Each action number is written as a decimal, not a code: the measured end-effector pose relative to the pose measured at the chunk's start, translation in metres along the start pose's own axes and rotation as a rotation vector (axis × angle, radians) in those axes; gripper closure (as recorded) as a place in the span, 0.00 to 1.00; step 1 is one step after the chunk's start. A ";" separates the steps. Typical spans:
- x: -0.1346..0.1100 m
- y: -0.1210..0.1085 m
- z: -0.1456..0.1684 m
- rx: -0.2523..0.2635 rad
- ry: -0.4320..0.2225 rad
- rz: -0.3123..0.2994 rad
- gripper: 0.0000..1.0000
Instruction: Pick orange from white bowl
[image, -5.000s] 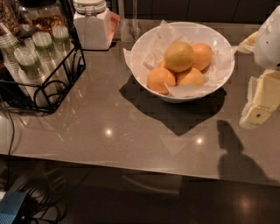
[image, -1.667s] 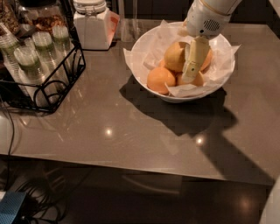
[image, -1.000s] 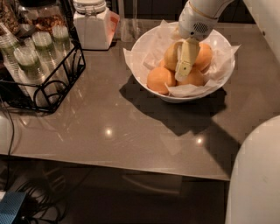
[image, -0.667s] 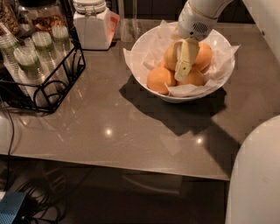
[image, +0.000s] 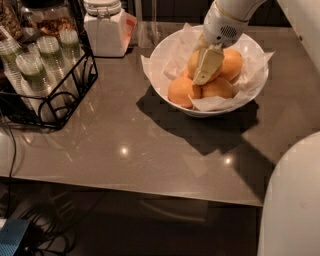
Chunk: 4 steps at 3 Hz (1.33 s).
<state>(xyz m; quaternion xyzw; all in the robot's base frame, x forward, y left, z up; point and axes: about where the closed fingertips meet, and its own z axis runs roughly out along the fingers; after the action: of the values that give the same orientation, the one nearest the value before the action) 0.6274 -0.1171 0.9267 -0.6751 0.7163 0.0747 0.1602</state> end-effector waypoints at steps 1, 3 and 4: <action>0.000 0.000 0.000 0.000 0.000 0.000 0.66; -0.026 0.007 -0.023 0.093 -0.037 -0.075 1.00; -0.039 0.041 -0.061 0.184 -0.108 -0.119 1.00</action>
Offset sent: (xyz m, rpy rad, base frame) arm -0.0027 0.0048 0.0091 0.0005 -0.0228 0.0140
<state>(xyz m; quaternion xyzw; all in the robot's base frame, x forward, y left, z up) 0.5799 -0.0971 0.9926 -0.6938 0.6691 0.0353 0.2639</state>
